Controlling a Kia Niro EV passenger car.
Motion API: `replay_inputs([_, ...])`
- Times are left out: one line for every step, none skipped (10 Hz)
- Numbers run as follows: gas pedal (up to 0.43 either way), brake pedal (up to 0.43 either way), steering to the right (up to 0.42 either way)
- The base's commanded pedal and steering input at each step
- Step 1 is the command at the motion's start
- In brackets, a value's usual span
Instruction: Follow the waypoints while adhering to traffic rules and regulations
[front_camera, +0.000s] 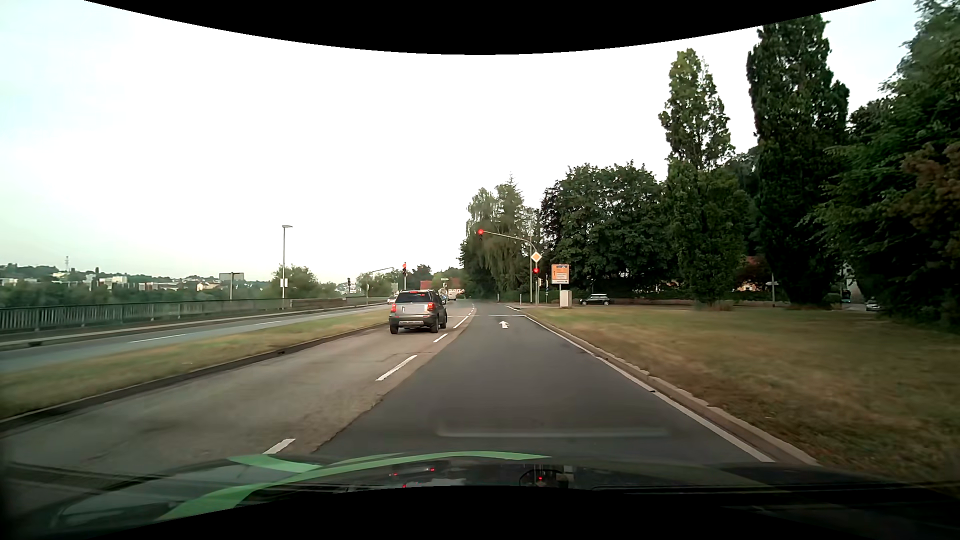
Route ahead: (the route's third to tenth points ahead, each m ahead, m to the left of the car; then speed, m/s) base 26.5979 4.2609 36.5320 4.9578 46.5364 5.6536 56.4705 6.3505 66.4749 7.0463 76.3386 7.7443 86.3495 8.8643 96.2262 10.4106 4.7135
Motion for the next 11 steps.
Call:
replay_inputs([0.0,0.0,-0.002])
replay_inputs([0.0,0.0,-0.002])
replay_inputs([0.0,0.0,-0.003])
replay_inputs([0.0,0.0,-0.002])
replay_inputs([0.0,0.0,-0.002])
replay_inputs([0.0,0.0,-0.003])
replay_inputs([0.0,0.0,-0.002])
replay_inputs([0.0,0.0,-0.002])
replay_inputs([0.0,0.0,-0.002])
replay_inputs([0.0,0.006,-0.002])
replay_inputs([0.0,0.006,-0.002])
